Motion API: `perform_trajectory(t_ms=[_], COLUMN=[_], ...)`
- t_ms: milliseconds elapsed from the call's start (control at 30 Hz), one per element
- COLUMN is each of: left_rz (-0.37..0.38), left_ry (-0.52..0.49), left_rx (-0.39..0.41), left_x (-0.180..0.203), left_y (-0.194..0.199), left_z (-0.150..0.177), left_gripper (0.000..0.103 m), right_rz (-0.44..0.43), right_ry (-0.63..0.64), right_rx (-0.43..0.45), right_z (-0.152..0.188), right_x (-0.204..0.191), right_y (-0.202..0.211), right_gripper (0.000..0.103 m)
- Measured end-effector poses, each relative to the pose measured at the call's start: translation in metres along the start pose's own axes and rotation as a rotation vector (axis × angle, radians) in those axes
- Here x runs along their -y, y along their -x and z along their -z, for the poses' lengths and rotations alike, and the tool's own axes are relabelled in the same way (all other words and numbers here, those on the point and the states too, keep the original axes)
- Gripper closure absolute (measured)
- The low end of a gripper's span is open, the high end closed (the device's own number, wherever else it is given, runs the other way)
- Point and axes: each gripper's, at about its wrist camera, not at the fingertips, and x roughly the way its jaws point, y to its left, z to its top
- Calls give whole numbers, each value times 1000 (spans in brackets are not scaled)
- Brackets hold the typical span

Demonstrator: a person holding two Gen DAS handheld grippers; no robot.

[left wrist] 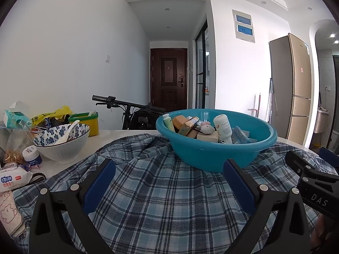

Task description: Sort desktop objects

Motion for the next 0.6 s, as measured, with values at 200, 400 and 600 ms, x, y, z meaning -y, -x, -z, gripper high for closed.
perform_trajectory(t_ms=[200,400,600], left_rz=[2,2,2], left_ry=[-1,-2,0], left_rx=[-2,-3,-2], left_x=[0,0,0], left_y=[0,-1,0], left_z=[0,0,0], left_gripper=[0,0,0], right_rz=[-4,-2,-2], right_ry=[0,-3,-4], right_rx=[-9,-8,-12], right_z=[0,1,1], right_x=[0,0,0], right_y=[-3,-3,-3], right_gripper=[1,1,1])
